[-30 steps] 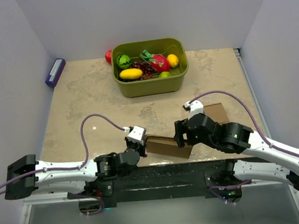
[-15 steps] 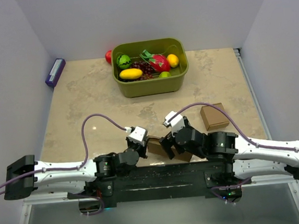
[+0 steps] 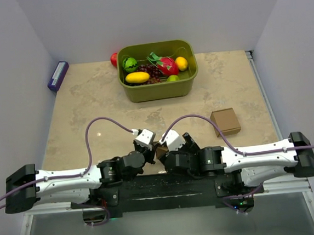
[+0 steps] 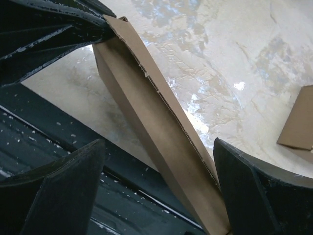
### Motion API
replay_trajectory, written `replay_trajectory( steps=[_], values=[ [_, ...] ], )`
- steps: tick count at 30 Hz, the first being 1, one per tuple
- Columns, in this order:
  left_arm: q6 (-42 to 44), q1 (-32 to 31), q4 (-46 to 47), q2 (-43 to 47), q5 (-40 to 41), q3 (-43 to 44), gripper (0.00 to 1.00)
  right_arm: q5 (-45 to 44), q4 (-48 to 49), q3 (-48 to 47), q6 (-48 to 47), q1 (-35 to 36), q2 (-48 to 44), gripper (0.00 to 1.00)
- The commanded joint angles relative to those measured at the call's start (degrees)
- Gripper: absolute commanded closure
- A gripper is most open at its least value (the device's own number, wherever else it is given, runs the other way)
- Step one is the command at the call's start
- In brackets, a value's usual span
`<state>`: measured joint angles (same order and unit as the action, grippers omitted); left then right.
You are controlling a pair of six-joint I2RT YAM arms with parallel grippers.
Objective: Fold the paper box
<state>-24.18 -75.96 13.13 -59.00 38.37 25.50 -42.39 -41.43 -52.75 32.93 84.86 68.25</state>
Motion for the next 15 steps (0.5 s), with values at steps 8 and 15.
replay_trajectory(
  steps=[8, 15],
  values=[
    [2.12, 1.52, -7.86, -0.94, -9.98, -1.24, 1.0, -14.91, -14.73, -5.52, 22.24, 4.08, 7.95, 0.17],
    [2.04, 2.4, -7.85, -1.12, -11.91, -0.71, 1.0, -17.99, -20.88, -6.93, 30.0, 5.14, 12.61, 0.26]
  ],
)
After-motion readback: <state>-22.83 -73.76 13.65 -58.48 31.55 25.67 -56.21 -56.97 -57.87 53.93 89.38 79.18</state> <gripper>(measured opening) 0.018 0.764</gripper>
